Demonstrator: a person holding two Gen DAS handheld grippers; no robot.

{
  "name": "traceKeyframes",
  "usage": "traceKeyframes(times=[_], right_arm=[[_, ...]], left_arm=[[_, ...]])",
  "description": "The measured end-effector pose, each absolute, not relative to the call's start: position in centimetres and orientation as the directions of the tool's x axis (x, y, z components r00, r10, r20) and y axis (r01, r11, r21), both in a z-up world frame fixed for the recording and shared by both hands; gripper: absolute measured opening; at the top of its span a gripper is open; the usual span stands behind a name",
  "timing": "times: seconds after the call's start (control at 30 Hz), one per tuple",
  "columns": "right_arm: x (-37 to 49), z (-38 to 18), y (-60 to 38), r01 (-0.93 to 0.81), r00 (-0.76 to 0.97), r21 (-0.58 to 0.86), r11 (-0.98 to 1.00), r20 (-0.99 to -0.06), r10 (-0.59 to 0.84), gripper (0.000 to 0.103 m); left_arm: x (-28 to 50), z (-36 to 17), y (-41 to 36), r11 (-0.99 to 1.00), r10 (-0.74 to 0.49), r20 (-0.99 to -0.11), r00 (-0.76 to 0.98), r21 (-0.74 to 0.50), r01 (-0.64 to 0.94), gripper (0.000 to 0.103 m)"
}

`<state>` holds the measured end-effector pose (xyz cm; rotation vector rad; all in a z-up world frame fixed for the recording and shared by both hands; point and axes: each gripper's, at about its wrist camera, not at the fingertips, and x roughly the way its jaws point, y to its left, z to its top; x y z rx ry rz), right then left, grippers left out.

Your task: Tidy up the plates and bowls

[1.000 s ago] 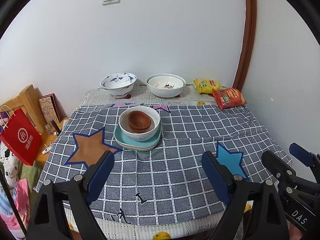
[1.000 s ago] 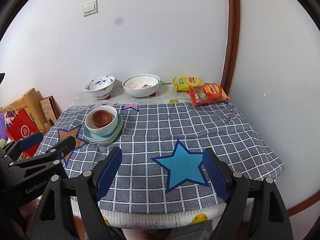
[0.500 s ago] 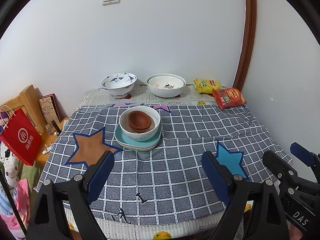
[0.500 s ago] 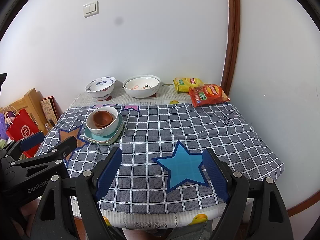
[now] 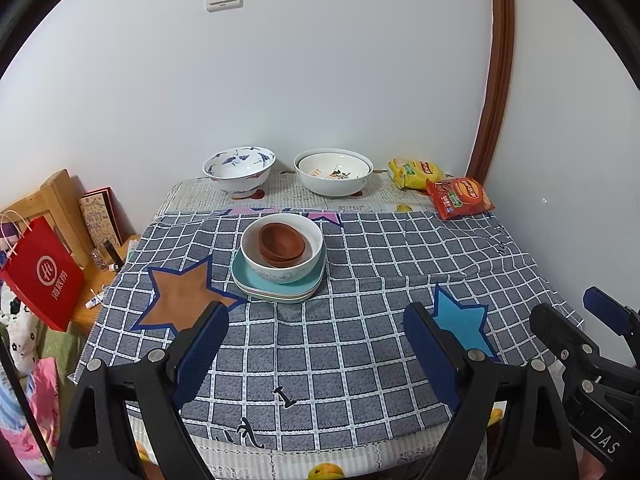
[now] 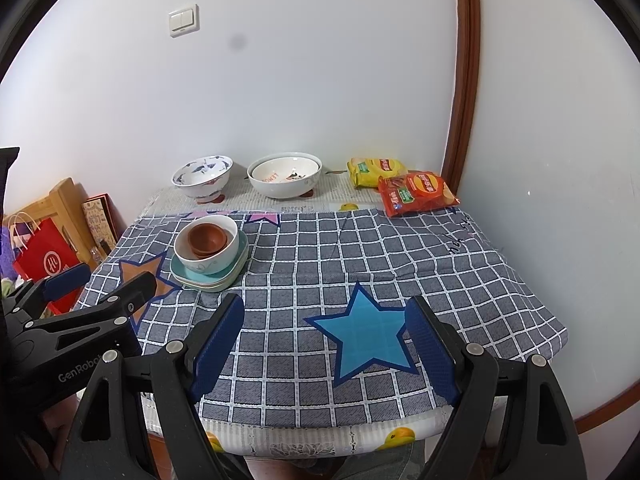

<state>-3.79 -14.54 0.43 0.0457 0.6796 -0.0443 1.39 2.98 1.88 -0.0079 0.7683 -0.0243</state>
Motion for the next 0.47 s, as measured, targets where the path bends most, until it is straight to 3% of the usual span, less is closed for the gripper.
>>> traceKeyframes(times=[0.47], right_arm=[[-3.2, 0.2, -14.0, 0.045, 0.777, 0.031, 0.999, -0.629, -0.016, 0.082]], left_arm=[[2.8, 1.8, 3.6, 1.000, -0.027, -0.696, 0.718, -0.017, 0.022, 0.089]])
